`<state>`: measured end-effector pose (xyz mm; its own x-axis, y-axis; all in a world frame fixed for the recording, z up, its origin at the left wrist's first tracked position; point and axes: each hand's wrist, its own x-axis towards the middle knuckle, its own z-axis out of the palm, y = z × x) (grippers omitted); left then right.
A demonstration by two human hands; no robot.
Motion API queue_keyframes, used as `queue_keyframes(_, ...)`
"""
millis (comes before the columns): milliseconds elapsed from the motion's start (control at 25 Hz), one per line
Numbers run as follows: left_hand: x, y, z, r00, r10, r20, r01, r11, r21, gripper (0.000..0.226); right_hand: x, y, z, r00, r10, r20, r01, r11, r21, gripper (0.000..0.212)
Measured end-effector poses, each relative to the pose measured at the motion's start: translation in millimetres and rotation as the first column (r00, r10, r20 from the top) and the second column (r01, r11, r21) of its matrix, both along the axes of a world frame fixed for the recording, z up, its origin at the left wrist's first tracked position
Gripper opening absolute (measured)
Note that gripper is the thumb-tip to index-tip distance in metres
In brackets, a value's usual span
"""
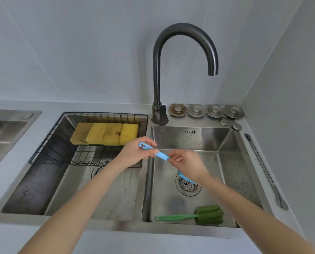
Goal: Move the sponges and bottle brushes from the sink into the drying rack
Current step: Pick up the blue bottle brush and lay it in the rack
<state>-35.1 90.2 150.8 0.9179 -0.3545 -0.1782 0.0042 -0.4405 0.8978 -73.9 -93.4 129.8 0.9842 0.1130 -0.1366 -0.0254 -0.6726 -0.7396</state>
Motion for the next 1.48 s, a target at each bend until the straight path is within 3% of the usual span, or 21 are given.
queue_keyframes(80,-1,12,4,0.999,0.035,-0.036,-0.038,0.996,-0.081,0.014,5,15,11,0.999,-0.042,0.016,0.041,0.997,0.064,0.016)
queue_keyframes(200,-5,32,6,1.0,-0.011,-0.029,0.01,0.999,-0.049,0.019,15,38,26,0.987,-0.16,0.02,0.152,0.964,0.218,0.013)
queue_keyframes(320,-9,50,3,0.998,-0.037,-0.057,0.037,0.999,-0.011,0.031,25,63,37,0.966,-0.256,-0.04,0.249,0.874,0.418,0.003)
queue_keyframes(400,-11,61,0,0.996,-0.034,-0.078,0.036,0.999,0.015,0.046,30,77,41,0.953,-0.288,-0.095,0.294,0.802,0.52,0.017)
queue_keyframes(520,-11,81,-8,0.995,-0.039,-0.093,0.044,0.998,0.045,0.055,35,97,42,0.94,-0.308,-0.144,0.331,0.735,0.591,0.009)
queue_keyframes(720,-4,110,-20,1.0,0.014,-0.012,-0.011,0.984,0.176,0.057,41,124,38,0.93,-0.31,-0.198,0.362,0.68,0.637,0.009)
queue_keyframes(880,10,130,-26,0.994,0.031,0.106,-0.058,0.964,0.26,0.052,56,127,42,0.888,-0.415,-0.197,0.431,0.604,0.67,0.001)
queue_keyframes(1000,24,139,-33,0.986,0.004,0.168,-0.064,0.934,0.352,0.052,65,121,38,0.86,-0.467,-0.204,0.47,0.572,0.672,0.01)
queue_keyframes(1160,44,141,-45,0.986,-0.034,0.161,-0.04,0.897,0.439,0.054,73,118,22,0.803,-0.522,-0.29,0.575,0.546,0.61,0.009)
queue_keyframes(1480,77,135,-76,0.993,-0.069,0.092,0.005,0.825,0.565,0.054,98,105,-22,0.744,-0.524,-0.415,0.668,0.583,0.462,0.01)
